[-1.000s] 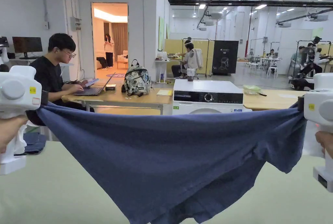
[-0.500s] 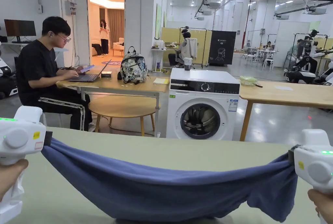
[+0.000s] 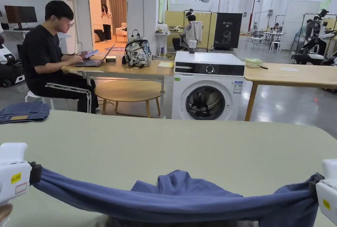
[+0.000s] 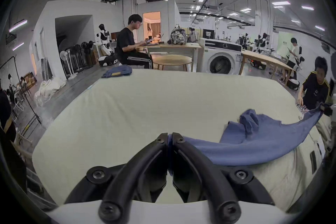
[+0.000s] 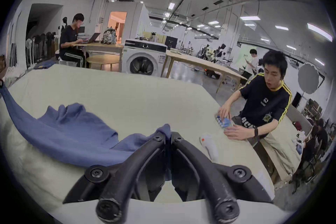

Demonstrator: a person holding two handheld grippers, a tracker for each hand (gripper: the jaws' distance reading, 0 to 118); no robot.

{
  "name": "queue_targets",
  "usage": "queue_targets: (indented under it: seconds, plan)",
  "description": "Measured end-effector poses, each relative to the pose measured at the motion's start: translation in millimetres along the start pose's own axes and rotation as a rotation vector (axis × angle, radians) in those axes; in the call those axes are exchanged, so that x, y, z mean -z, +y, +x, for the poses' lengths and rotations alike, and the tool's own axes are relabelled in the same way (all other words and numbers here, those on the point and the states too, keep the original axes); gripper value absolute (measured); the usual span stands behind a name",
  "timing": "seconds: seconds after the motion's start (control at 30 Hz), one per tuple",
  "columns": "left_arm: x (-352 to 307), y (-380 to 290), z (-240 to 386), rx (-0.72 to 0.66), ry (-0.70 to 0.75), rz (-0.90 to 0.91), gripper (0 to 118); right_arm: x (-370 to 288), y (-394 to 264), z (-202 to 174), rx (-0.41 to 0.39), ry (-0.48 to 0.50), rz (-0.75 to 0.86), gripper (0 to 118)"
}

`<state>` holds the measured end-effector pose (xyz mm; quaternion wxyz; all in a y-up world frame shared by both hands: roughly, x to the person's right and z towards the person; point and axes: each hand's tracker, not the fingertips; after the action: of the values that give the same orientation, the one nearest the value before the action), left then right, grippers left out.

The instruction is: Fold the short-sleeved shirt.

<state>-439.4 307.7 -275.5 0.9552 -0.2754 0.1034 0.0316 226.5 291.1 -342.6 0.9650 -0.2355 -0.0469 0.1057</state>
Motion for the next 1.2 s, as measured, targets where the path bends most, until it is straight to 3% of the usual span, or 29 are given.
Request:
queue_targets:
  seconds: [0.43,0.77,0.83,0.9,0.93,0.97,1.2]
  plan:
    - [-10.7,-140.3,-12.0,-0.007,0.011,-0.204,0,-21.1,-110.3,-13.6,-0.042,0.047,-0.178,3]
    - [27.5,-170.3,-7.6,0.01,0.037,-0.354,0,14.1,-154.2,-10.4,-0.035,0.044,-0.301,4]
    - [24.1,-168.7,-1.9,0.022,0.053,-0.345,2,12.2,-152.0,-13.6,-0.037,0.035,-0.29,9]
    - [19.9,-164.6,7.5,0.06,0.108,-0.31,22,4.4,-143.2,-18.9,-0.04,0.016,-0.252,38]
    - [13.0,-160.6,13.6,0.064,0.105,-0.28,25,1.9,-137.5,-21.7,-0.036,0.021,-0.23,54]
    - [9.9,-156.4,17.9,0.062,0.09,-0.264,27,-0.1,-131.5,-25.3,-0.024,0.021,-0.208,61]
    - [-16.4,-110.6,70.7,0.028,-0.001,-0.067,28,-27.9,-75.0,-71.6,0.086,0.127,0.004,61]
